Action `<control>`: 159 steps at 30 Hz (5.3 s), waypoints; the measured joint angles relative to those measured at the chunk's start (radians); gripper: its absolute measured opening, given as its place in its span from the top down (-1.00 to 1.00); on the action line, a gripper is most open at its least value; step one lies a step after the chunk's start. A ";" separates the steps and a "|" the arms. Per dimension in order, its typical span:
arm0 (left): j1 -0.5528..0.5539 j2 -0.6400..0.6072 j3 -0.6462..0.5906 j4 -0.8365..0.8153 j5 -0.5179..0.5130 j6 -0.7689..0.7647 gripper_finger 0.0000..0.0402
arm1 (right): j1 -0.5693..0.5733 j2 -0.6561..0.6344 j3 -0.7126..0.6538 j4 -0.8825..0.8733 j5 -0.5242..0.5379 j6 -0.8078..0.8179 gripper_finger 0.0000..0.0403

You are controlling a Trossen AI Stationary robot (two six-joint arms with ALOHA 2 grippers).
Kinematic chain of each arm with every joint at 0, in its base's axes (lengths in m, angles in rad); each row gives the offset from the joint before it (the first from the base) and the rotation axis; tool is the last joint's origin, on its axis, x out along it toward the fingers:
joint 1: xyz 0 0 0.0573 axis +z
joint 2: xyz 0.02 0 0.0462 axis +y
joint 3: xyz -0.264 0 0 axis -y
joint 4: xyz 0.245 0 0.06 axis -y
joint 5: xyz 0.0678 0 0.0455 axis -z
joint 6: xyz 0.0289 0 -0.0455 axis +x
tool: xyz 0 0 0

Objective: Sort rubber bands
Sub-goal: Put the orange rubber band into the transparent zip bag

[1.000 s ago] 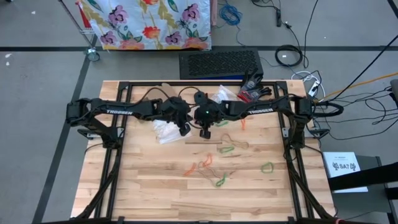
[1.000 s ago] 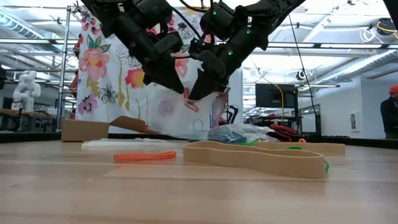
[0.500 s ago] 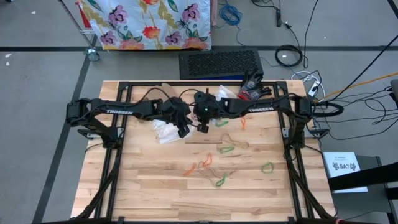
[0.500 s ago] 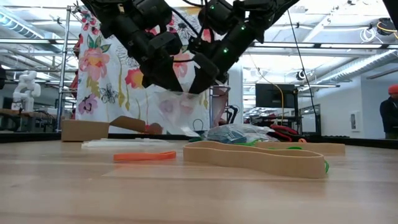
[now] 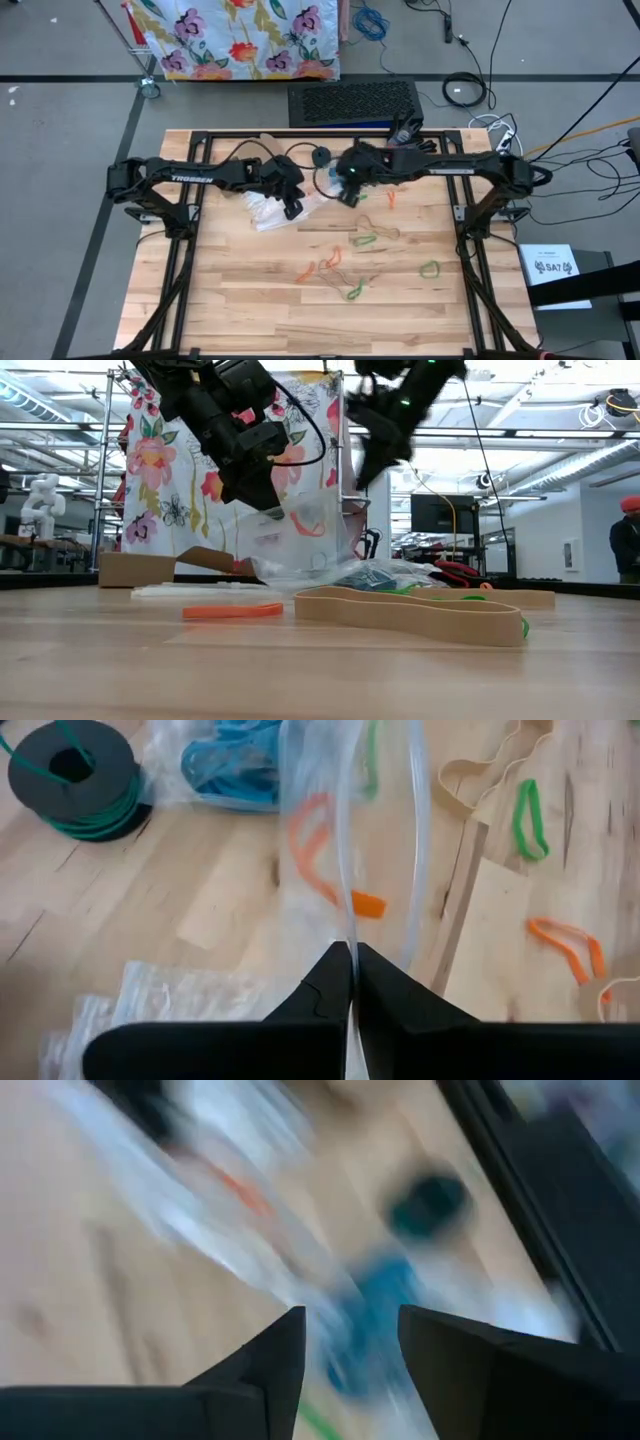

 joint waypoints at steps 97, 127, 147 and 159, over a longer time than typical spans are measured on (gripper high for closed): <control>-0.012 -0.119 -0.203 0.420 0.211 -0.128 0.94 | 0.043 0.244 0.090 0.145 -0.160 -0.288 1.00; -0.034 -0.120 -0.207 0.178 0.025 -0.027 0.94 | 0.159 0.207 0.090 0.227 -0.280 -0.233 0.29; -0.283 -0.139 -0.209 0.047 -0.136 -0.110 0.94 | 0.358 0.379 0.090 0.358 -0.260 -0.193 0.35; -0.447 -0.246 -0.290 0.108 -0.231 -0.248 0.94 | 0.447 0.506 0.091 0.447 -0.231 -0.105 0.35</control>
